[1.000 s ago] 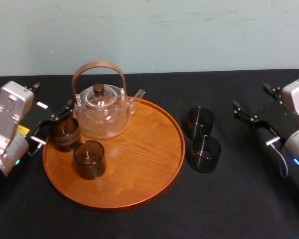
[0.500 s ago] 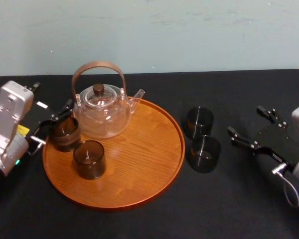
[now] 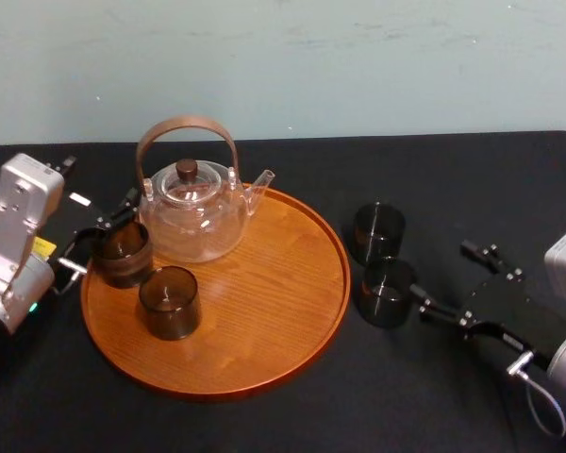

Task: Pick up the glass from the table and place it on the tray.

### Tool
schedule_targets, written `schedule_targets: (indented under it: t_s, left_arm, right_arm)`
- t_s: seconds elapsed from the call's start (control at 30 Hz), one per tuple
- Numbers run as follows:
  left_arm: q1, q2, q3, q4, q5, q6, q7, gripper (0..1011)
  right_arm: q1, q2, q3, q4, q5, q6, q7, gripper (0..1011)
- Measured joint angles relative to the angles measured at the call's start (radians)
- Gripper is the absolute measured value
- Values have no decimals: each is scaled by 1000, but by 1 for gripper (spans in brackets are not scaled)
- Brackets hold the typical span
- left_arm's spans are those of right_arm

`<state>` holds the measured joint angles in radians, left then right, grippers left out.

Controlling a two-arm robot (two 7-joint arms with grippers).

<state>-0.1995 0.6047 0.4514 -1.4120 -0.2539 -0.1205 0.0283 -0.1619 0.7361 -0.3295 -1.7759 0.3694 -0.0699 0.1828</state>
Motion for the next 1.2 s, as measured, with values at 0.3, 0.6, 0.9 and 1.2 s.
schedule_targets:
  t_s: [0.3, 0.6, 0.9, 1.2]
  left_arm:
    - [0, 0, 0, 0, 0, 0, 0, 1001]
    - [0, 0, 0, 0, 0, 0, 0, 1001]
    - [0, 0, 0, 0, 0, 0, 0, 1001]
    - [0, 0, 0, 0, 0, 0, 0, 1002]
  right_arm:
    - [1, -17, -17, -6, 15, 77, 48, 1002]
    - [14, -54, -26, 7, -11, 151, 47, 1002]
    - [18, -78, -7, 31, -19, 168, 52, 1002]
    - [35, -105, 3, 66, -28, 180, 84, 1002]
